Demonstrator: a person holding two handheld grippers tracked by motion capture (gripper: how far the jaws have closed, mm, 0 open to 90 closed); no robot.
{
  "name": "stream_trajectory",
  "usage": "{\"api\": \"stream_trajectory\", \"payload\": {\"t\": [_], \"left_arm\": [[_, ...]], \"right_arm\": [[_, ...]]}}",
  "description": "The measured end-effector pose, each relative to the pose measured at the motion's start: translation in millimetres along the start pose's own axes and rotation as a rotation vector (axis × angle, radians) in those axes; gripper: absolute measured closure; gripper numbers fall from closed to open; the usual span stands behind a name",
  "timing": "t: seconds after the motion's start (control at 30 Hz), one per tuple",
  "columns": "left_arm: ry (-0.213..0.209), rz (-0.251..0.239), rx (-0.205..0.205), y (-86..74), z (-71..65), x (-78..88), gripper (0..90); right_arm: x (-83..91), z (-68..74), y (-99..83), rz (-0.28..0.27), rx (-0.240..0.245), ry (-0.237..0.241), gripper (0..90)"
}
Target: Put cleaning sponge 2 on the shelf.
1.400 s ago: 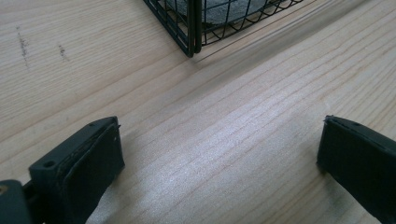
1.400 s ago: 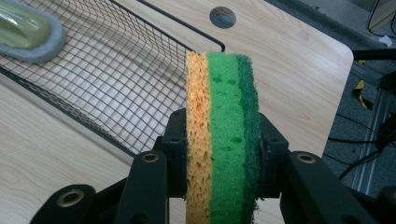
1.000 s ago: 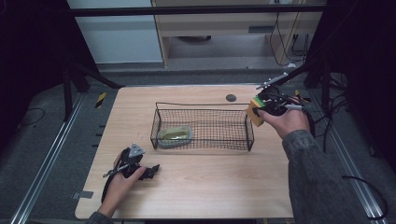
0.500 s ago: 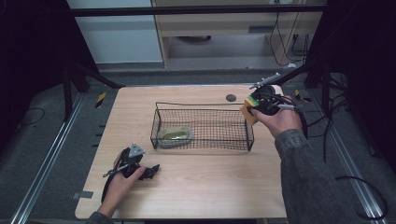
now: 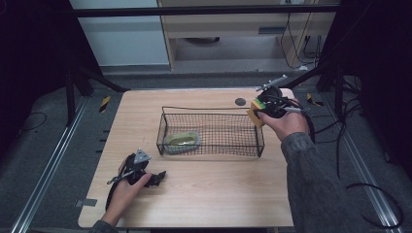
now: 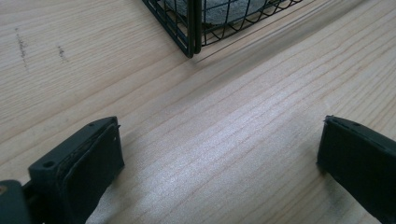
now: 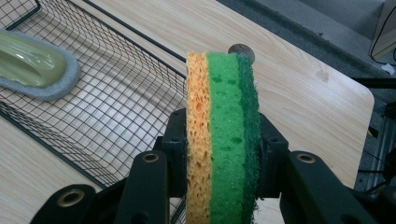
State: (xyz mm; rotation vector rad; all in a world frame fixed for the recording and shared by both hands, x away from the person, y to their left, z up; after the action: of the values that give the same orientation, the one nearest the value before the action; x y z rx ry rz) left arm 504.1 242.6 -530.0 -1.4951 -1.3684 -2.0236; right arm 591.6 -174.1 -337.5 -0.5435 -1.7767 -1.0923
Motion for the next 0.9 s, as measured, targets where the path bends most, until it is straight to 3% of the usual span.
{"api": "stream_trajectory", "payload": {"t": [0.27, 0.53, 0.9], "left_arm": [[0.0, 0.0, -0.001, 0.0, 0.1, 0.0, 0.0], [-0.002, 0.0, -0.003, 0.4, 0.5, -0.2, 0.0], [-0.002, 0.0, -0.004, 0.4, 0.7, -0.3, 0.0]], "right_arm": [[-16.9, 8.6, 6.9, 0.036, 0.041, -0.019, 64.1], [-35.3, 13.2, 12.2, 0.07, 0.05, -0.033, 64.1], [-61.5, 9.5, 11.0, 0.095, 0.06, -0.043, 64.1]]}}
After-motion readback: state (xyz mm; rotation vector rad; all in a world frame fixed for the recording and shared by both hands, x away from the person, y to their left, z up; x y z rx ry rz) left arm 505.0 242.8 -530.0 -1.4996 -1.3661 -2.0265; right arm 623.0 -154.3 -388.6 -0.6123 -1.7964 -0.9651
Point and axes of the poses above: each handheld gripper's, and its own axes: x roughly backward along the jaws, y roughly out of its top, z roughly to its left, the point moved 3 cm from there along -x, roughly forward along the jaws, and after that the axes turned 14 degrees about z, right-handed, at the moved point
